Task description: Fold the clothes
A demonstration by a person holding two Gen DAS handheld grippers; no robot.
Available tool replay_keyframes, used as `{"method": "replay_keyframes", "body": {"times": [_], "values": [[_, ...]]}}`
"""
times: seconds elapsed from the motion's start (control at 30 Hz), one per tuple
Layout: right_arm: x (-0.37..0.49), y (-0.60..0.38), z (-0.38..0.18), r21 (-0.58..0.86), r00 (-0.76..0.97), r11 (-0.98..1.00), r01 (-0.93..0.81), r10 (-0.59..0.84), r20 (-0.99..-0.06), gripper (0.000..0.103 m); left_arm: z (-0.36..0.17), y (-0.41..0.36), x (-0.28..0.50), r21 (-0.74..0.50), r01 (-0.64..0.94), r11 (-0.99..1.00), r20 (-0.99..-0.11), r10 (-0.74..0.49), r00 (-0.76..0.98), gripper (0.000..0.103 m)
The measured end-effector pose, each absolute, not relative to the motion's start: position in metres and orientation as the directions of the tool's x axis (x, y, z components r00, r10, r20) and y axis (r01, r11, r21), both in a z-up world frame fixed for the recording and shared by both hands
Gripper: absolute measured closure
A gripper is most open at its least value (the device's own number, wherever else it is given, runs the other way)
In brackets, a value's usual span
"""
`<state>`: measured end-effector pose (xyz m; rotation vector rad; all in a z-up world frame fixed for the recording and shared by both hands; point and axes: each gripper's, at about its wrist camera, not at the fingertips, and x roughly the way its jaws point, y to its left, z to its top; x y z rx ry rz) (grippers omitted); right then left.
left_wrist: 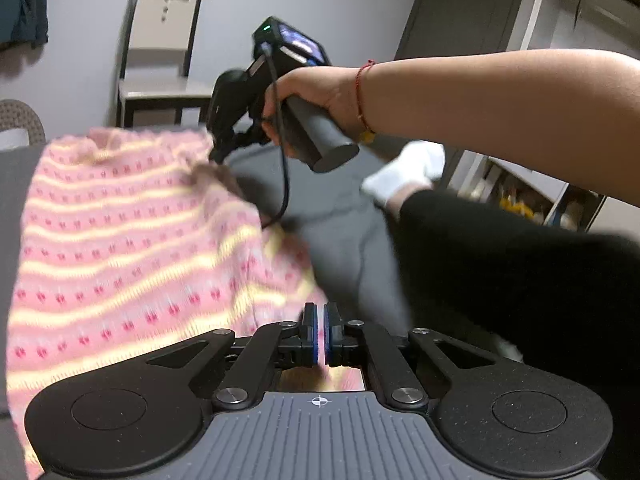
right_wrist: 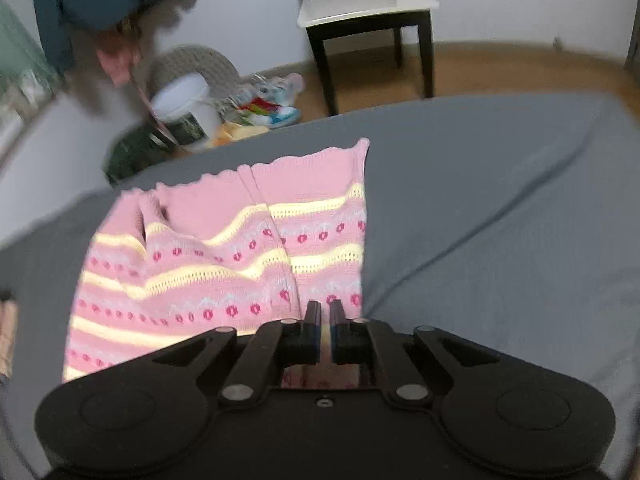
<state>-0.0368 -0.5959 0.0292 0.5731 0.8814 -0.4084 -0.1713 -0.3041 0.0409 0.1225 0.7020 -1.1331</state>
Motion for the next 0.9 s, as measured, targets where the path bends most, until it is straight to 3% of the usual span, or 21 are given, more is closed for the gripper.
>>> {"method": "replay_keyframes", "body": {"times": [0.07, 0.2, 0.3, 0.4, 0.5, 0.57, 0.63, 0.7, 0.83, 0.9], "values": [[-0.038, -0.604, 0.027, 0.361, 0.647, 0.773, 0.522, -0.083, -0.758, 0.079, 0.038, -0.304, -0.173, -0.23, 0.866, 0.445, -0.576, -0.779, 0.247, 0.101], [-0.008, -0.611, 0.026, 0.348, 0.694, 0.846, 0.404, -0.036, -0.719, 0.077, 0.046, -0.298, -0.184, -0.157, 0.875, 0.458, -0.56, -0.771, 0.303, 0.1], [0.016, -0.607, 0.027, 0.322, 0.699, 0.886, 0.335, -0.005, -0.715, 0.063, 0.057, -0.294, -0.193, -0.096, 0.88, 0.466, -0.546, -0.764, 0.345, 0.099], [0.034, -0.6, 0.02, 0.269, 0.692, 0.909, 0.32, -0.03, -0.722, 0.062, 0.062, -0.294, -0.201, -0.027, 0.879, 0.476, -0.558, -0.737, 0.382, 0.095], [0.042, -0.603, 0.008, 0.343, 0.711, 0.886, 0.312, 0.022, -0.703, 0.069, 0.06, -0.294, -0.208, 0.02, 0.873, 0.488, -0.575, -0.708, 0.409, 0.088], [0.038, -0.6, 0.007, 0.323, 0.713, 0.891, 0.319, -0.001, -0.701, 0.088, 0.056, -0.295, -0.211, 0.022, 0.873, 0.487, -0.59, -0.699, 0.404, 0.08], [0.033, -0.6, 0.011, 0.301, 0.722, 0.899, 0.319, -0.025, -0.691, 0.095, 0.051, -0.298, -0.21, 0.022, 0.874, 0.485, -0.603, -0.691, 0.399, 0.059], [0.026, -0.602, 0.019, 0.298, 0.762, 0.901, 0.316, -0.054, -0.646, 0.096, 0.049, -0.298, -0.213, 0.025, 0.876, 0.482, -0.597, -0.696, 0.4, 0.051], [0.006, -0.624, 0.035, 0.327, 0.814, 0.864, 0.382, -0.147, -0.562, 0.097, 0.042, -0.306, -0.21, -0.005, 0.88, 0.475, -0.607, -0.701, 0.375, 0.051], [-0.002, -0.638, 0.03, 0.328, 0.791, 0.826, 0.458, -0.209, -0.575, 0.101, 0.038, -0.31, -0.209, -0.015, 0.878, 0.479, -0.616, -0.696, 0.369, 0.051]]}}
